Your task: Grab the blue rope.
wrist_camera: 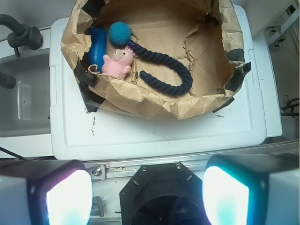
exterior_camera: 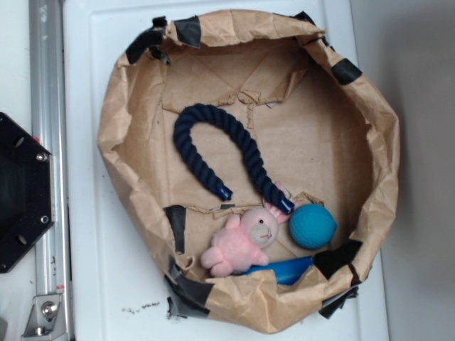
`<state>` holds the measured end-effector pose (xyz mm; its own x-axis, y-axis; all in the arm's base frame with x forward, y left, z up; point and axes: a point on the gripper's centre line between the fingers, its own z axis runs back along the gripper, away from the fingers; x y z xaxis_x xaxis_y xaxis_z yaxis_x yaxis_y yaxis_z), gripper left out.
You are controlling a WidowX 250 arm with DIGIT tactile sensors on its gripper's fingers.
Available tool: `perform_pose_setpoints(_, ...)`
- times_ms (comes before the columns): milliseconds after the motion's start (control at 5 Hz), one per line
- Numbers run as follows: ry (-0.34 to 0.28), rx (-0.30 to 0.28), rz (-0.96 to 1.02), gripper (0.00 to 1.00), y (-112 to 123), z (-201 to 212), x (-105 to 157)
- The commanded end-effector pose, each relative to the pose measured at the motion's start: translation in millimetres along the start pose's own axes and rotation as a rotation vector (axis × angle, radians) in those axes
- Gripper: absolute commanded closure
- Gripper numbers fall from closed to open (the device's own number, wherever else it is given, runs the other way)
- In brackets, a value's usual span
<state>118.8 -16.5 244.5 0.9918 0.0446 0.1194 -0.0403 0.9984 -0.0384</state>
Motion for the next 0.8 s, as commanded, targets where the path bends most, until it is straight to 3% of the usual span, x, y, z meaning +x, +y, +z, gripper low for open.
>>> perform_pose_setpoints(0,0.000,0.000,0.000,0.00,0,0,0)
perform_pose_setpoints(200,0.076,-0.023,-0.086,0.00,50,-49,47)
perform_pose_setpoints(600,0.069,0.091,-0.307,0.00,70,-140,143)
